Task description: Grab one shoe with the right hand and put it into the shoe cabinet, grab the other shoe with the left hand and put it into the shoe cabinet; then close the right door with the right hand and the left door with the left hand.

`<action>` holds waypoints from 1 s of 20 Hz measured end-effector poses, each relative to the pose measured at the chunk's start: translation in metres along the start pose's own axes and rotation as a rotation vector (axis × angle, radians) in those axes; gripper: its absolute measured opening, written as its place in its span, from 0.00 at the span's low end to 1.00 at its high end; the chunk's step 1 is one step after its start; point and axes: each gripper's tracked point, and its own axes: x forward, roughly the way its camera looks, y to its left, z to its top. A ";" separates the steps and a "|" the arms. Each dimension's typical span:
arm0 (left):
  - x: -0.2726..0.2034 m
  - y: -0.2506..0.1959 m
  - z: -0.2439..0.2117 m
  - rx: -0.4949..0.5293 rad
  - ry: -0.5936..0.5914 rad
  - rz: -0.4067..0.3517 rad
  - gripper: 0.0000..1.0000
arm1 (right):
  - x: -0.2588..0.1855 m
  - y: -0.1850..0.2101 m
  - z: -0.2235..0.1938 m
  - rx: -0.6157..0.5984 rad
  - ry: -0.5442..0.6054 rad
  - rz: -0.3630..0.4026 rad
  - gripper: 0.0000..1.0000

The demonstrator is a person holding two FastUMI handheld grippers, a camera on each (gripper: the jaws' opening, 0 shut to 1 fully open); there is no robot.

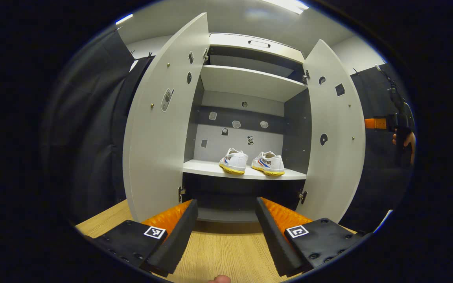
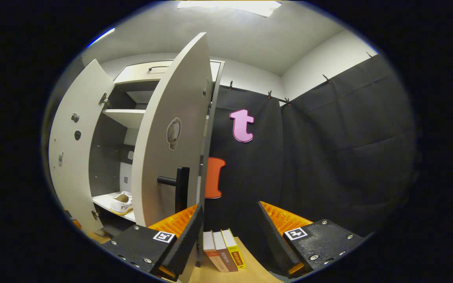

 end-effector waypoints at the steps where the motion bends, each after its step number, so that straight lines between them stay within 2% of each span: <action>1: 0.000 0.002 0.000 0.004 0.000 0.004 0.96 | 0.000 0.014 0.001 0.001 0.000 0.031 0.86; 4: -0.003 0.013 0.004 0.005 -0.015 0.025 0.97 | 0.004 0.053 0.003 0.002 0.004 0.104 0.86; 5: -0.004 0.016 0.004 0.005 -0.016 0.033 0.96 | 0.007 0.066 0.003 0.005 0.003 0.133 0.92; 6: -0.006 0.019 0.004 0.007 -0.016 0.042 0.96 | 0.013 0.077 0.004 0.007 0.000 0.155 0.86; 9: -0.008 0.027 0.010 0.019 -0.029 0.055 0.96 | 0.031 0.112 0.007 0.015 -0.012 0.213 0.87; 12: -0.010 0.033 0.014 0.032 -0.039 0.073 0.96 | 0.042 0.138 0.011 0.048 -0.017 0.251 0.97; 13: -0.011 0.034 0.014 0.027 -0.038 0.077 0.95 | 0.043 0.147 0.011 0.061 -0.016 0.271 0.88; 14: -0.012 0.034 0.013 0.022 -0.036 0.081 0.95 | 0.043 0.156 0.011 0.069 -0.018 0.286 0.97; 18: -0.010 0.037 0.011 0.011 -0.018 0.084 0.96 | 0.055 0.170 0.008 0.066 -0.027 0.288 0.93; 20: -0.008 0.037 0.012 0.016 -0.018 0.081 0.96 | 0.061 0.172 0.008 0.074 -0.027 0.284 0.97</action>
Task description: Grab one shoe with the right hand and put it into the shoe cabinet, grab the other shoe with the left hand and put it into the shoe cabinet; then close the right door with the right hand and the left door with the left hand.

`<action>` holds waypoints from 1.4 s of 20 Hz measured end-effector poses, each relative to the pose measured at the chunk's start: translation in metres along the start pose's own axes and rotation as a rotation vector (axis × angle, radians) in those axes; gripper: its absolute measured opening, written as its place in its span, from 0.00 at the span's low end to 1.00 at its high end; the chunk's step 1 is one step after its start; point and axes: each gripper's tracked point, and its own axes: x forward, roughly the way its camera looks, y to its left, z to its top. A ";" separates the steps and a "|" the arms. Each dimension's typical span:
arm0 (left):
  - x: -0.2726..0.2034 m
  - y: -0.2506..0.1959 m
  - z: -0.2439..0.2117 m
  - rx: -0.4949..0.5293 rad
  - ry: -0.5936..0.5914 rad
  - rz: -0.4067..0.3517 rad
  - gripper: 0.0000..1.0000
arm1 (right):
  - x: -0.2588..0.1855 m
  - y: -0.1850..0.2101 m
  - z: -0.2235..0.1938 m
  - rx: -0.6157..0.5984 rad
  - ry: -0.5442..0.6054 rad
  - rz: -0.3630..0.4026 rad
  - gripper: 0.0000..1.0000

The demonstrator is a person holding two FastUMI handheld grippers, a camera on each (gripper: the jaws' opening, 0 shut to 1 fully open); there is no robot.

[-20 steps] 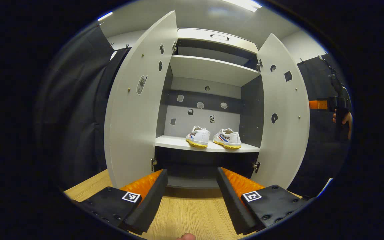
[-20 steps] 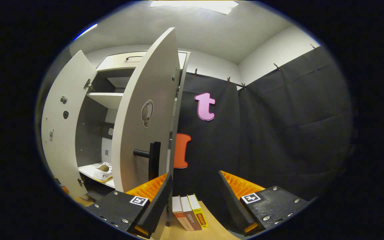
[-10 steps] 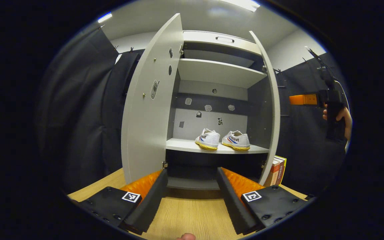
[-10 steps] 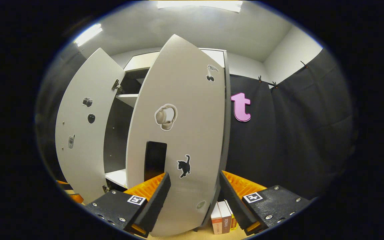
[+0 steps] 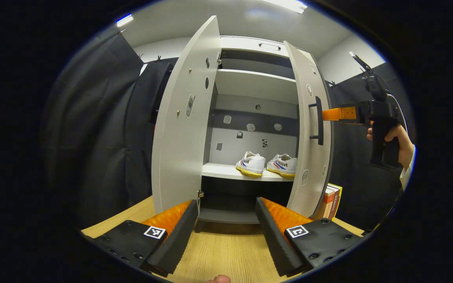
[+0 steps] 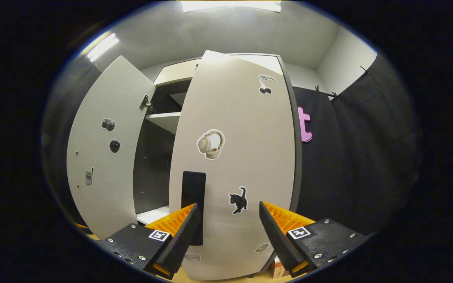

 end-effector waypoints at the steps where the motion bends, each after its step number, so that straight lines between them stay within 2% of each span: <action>1: 0.000 -0.001 0.000 0.003 0.002 -0.004 0.95 | 0.004 0.001 0.000 0.008 0.001 0.001 0.93; 5: 0.002 -0.003 -0.001 0.005 0.002 -0.014 0.95 | 0.024 0.010 -0.006 0.027 0.013 0.020 0.92; 8: 0.003 0.000 -0.002 0.001 0.007 -0.009 0.96 | 0.044 0.018 -0.005 -0.020 0.002 0.013 0.91; 11: 0.006 0.005 -0.002 -0.003 0.012 -0.003 0.94 | 0.051 0.022 -0.006 -0.041 -0.006 -0.001 0.91; 12: 0.006 0.006 -0.002 -0.004 0.011 -0.001 0.97 | 0.052 0.022 -0.007 -0.038 -0.006 -0.005 0.92; 17: 0.008 0.009 -0.002 -0.010 0.007 0.001 0.97 | 0.054 0.017 -0.010 0.010 -0.010 -0.023 0.91; 18: 0.009 0.010 -0.001 -0.012 0.009 0.001 0.94 | 0.050 0.017 -0.009 0.022 -0.012 -0.025 0.92; 22: 0.010 0.012 0.002 -0.019 0.007 0.007 0.97 | 0.025 0.006 -0.005 0.033 -0.008 -0.048 0.93; 28: 0.014 0.014 0.008 -0.022 -0.003 0.017 0.95 | -0.043 -0.004 -0.026 0.008 -0.010 -0.095 0.93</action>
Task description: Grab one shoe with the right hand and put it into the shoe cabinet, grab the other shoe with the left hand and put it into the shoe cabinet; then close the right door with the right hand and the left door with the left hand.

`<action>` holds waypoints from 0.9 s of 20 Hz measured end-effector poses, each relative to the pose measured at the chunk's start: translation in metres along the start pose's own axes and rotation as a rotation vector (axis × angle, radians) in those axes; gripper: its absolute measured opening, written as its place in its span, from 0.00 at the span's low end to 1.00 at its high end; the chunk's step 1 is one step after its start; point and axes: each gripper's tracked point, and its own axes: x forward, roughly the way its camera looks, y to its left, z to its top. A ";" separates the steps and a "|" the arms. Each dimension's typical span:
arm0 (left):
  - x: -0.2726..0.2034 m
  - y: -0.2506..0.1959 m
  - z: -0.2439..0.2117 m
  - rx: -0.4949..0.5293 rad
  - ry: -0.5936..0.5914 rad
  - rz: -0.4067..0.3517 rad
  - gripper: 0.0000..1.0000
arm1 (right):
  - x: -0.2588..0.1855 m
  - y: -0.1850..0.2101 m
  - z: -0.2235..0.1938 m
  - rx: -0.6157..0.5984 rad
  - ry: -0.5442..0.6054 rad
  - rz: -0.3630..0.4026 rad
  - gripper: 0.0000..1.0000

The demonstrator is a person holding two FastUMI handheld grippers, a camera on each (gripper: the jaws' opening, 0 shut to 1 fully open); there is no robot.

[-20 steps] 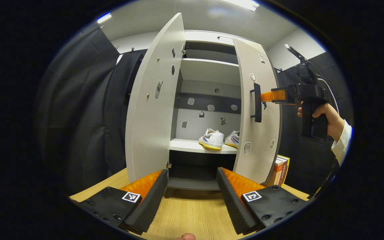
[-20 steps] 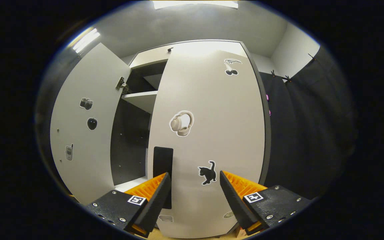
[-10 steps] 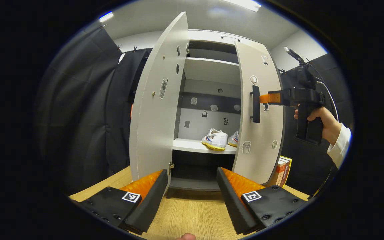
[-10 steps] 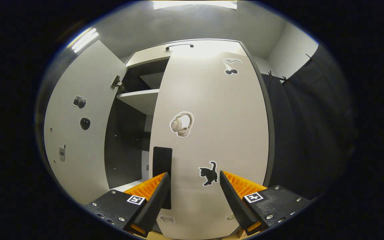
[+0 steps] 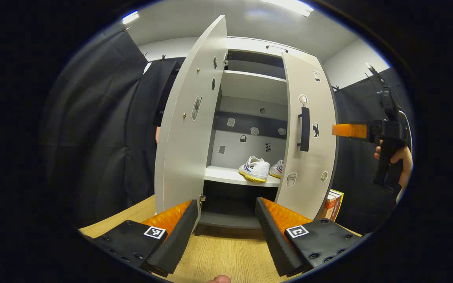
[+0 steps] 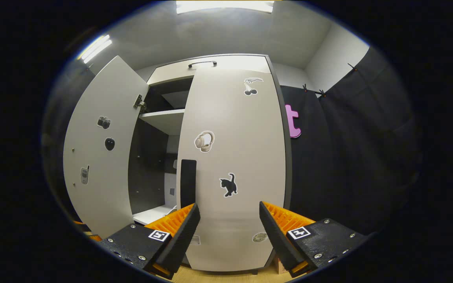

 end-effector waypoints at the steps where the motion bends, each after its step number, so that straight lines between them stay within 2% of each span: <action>1: 0.001 0.000 -0.001 0.002 0.006 0.001 0.96 | -0.012 -0.003 -0.008 -0.025 0.003 -0.015 0.93; 4: 0.002 -0.006 0.000 -0.014 0.006 -0.012 0.95 | -0.049 -0.005 -0.036 -0.058 0.033 -0.055 0.94; 7: 0.001 -0.005 0.007 -0.032 -0.005 0.002 0.96 | -0.076 0.006 -0.062 0.007 0.044 -0.045 0.93; 9: -0.003 -0.012 0.022 -0.105 -0.029 -0.027 0.96 | -0.085 0.010 -0.069 0.015 0.029 -0.044 0.93; 11: -0.010 -0.001 0.048 -0.146 -0.067 -0.009 0.96 | -0.092 0.017 -0.074 0.010 0.024 -0.031 0.93; 15: -0.027 0.060 0.111 -0.171 -0.166 0.124 0.96 | -0.099 0.026 -0.087 0.033 0.054 -0.012 0.93; 18: -0.023 0.124 0.141 -0.169 -0.181 0.280 0.96 | -0.107 0.027 -0.093 0.046 0.073 -0.002 0.93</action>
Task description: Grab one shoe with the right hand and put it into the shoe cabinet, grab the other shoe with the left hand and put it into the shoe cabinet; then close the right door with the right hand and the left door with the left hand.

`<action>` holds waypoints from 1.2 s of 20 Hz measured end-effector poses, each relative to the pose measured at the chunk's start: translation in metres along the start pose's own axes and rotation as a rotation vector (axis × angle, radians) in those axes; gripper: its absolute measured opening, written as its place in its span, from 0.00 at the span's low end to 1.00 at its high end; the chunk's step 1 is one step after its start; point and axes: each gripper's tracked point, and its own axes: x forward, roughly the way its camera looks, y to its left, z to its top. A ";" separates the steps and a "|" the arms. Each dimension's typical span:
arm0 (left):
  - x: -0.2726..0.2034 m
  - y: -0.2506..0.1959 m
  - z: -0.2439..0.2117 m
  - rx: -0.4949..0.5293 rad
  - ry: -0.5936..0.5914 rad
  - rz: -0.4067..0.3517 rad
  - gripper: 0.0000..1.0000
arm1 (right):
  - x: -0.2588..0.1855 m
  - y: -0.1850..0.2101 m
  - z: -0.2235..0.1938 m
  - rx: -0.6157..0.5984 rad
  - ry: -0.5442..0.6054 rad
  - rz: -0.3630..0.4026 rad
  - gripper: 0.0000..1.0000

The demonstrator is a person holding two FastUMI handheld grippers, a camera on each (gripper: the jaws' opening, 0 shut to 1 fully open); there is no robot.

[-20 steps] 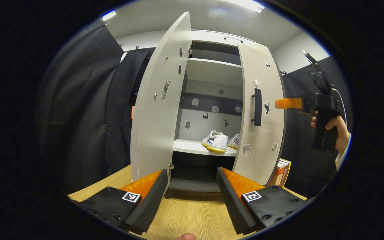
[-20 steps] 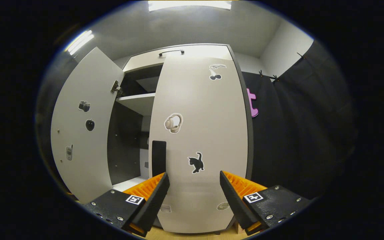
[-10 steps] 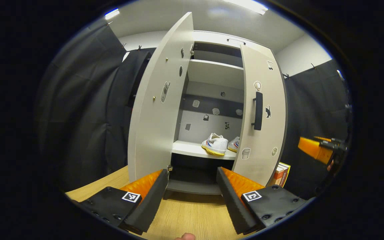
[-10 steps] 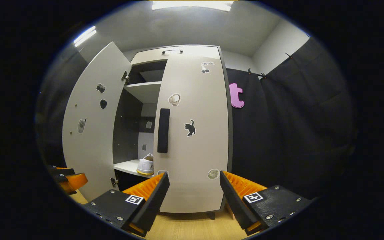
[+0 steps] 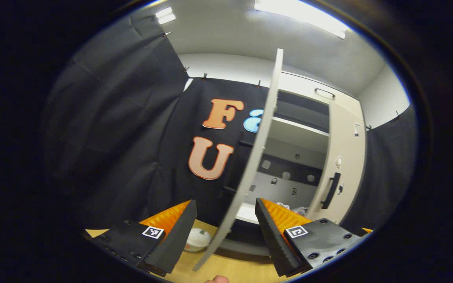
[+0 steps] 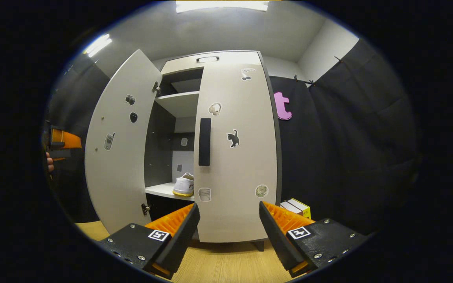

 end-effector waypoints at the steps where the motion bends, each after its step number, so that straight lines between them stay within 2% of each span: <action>1: 0.012 0.014 0.010 0.004 -0.013 0.031 0.96 | -0.001 -0.001 -0.001 0.002 0.002 0.000 0.93; 4: 0.055 0.034 0.021 0.067 -0.029 0.050 0.96 | -0.008 -0.003 -0.003 0.015 0.011 0.009 0.93; 5: 0.069 0.038 0.018 0.095 -0.027 0.053 0.94 | -0.009 -0.003 -0.004 0.019 0.014 0.013 0.93; 6: 0.078 0.036 0.013 0.116 -0.020 0.049 0.97 | -0.010 -0.005 -0.004 0.020 0.017 0.010 0.93; 7: 0.081 0.033 0.008 0.133 0.000 0.041 0.97 | -0.011 -0.007 -0.005 0.018 0.021 0.006 0.93; 9: 0.081 0.030 0.019 0.153 -0.061 0.042 0.96 | -0.012 -0.011 -0.007 0.014 0.026 -0.001 0.94; 10: 0.080 0.027 0.017 0.156 -0.065 0.039 0.92 | -0.013 -0.012 -0.006 0.012 0.028 -0.002 0.93; 12: 0.081 0.023 0.016 0.161 -0.056 0.032 0.99 | -0.012 -0.013 -0.004 0.013 0.023 0.000 0.94; 13: 0.079 0.020 0.015 0.157 -0.047 0.024 0.89 | -0.012 -0.013 -0.001 0.018 0.019 0.005 0.93; 14: 0.078 0.017 0.013 0.151 -0.034 0.014 0.95 | -0.011 -0.013 0.001 0.025 0.015 0.009 0.93; 15: 0.076 0.012 0.011 0.144 -0.024 -0.002 0.94 | -0.010 -0.013 0.002 0.028 0.014 0.015 0.93; 16: 0.074 0.006 0.010 0.140 -0.019 -0.018 0.99 | -0.009 -0.013 0.003 0.028 0.015 0.017 0.93; 17: 0.072 0.001 0.009 0.138 -0.011 -0.033 0.99 | -0.009 -0.014 0.004 0.027 0.014 0.019 0.93; 19: 0.067 -0.014 0.005 0.135 -0.004 -0.067 0.94 | -0.012 -0.015 0.007 0.022 0.010 0.022 0.94; 22: 0.059 -0.046 -0.003 0.120 0.012 -0.140 0.94 | -0.017 -0.020 0.009 0.014 0.007 0.014 0.93; 23: 0.058 -0.058 -0.008 0.113 0.024 -0.168 0.89 | -0.018 -0.023 0.009 0.013 0.009 0.008 0.93; 24: 0.056 -0.071 -0.013 0.106 0.034 -0.196 0.89 | -0.020 -0.026 0.009 0.012 0.010 -0.001 0.93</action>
